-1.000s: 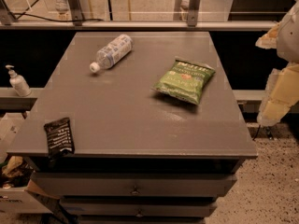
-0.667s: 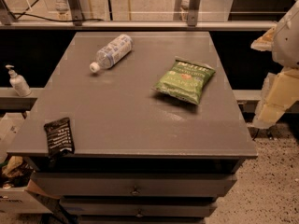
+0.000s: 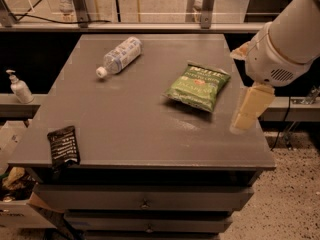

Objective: Pick green jalapeno chip bag

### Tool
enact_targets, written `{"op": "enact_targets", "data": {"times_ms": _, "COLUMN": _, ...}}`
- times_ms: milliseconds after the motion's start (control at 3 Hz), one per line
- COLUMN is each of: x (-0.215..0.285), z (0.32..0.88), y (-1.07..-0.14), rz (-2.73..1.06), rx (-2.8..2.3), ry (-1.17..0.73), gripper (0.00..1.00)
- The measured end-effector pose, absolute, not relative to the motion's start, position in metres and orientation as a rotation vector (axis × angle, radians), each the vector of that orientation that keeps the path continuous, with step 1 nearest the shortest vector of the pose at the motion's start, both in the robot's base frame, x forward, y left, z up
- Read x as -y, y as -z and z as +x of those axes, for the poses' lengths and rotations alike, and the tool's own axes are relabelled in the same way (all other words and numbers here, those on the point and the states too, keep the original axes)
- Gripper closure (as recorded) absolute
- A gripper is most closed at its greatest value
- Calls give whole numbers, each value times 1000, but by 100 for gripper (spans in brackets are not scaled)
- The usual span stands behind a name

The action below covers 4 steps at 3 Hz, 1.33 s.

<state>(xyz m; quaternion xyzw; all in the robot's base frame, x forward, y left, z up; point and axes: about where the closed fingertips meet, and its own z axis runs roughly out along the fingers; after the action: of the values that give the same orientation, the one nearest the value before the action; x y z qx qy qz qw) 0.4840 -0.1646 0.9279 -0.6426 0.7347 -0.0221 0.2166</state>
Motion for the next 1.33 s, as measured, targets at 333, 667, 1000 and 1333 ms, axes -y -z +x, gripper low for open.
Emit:
{"op": "enact_targets", "data": {"times_ms": 333, "x": 144, "z": 522, "y": -903, "rz": -1767, "rx": -2011, "ry": 79, "gripper": 0}}
{"op": "enact_targets", "data": {"times_ms": 667, "x": 133, "z": 560, "y": -878, "rz": -1731, "rx": -2046, "ry": 97, "gripper": 0}}
{"op": "enact_targets", "data": {"times_ms": 1000, "x": 123, "z": 586, "y": -852, "rz": -1706, "rx": -2096, "ry": 110, "gripper": 0}}
{"op": "enact_targets", "data": {"times_ms": 1333, "x": 119, "z": 601, "y": -832, "rz": -1713, "rx": -2147, "ry": 126, "gripper": 17}}
